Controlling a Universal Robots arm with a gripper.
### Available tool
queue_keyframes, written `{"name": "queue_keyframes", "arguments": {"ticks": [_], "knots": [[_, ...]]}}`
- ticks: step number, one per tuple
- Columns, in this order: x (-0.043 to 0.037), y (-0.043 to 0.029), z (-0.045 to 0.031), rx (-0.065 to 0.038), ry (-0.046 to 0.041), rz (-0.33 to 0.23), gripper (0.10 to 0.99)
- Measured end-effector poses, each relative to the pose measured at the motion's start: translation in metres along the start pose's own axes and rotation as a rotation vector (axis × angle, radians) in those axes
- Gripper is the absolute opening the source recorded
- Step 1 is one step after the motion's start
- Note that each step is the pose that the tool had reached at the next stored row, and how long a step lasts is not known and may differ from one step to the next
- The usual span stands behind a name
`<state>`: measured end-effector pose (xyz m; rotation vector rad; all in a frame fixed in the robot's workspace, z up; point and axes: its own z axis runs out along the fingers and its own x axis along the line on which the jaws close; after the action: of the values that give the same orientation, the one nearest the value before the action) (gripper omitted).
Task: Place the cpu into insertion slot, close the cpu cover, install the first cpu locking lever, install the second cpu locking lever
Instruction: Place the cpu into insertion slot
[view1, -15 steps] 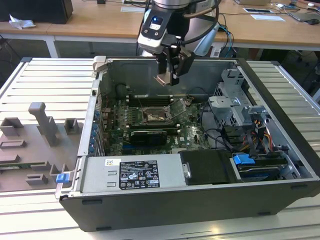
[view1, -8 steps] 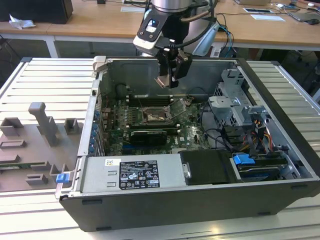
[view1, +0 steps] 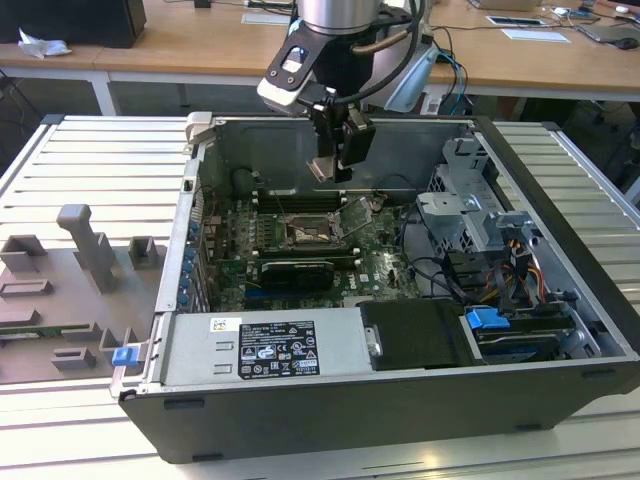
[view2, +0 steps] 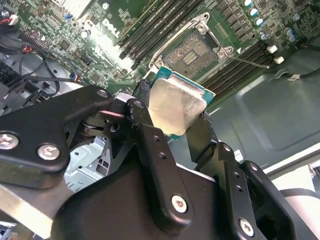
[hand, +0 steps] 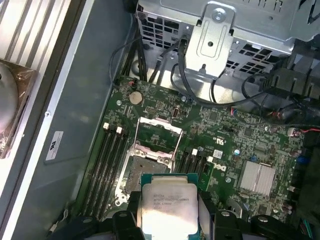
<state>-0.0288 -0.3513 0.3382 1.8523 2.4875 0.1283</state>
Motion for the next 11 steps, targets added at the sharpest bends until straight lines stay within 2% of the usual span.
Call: {"name": "queue_keyframes", "arguments": {"ticks": [11], "knots": [[0.0006,-0.0038,0.012,-0.001,-0.0027,0.03,0.537]]}}
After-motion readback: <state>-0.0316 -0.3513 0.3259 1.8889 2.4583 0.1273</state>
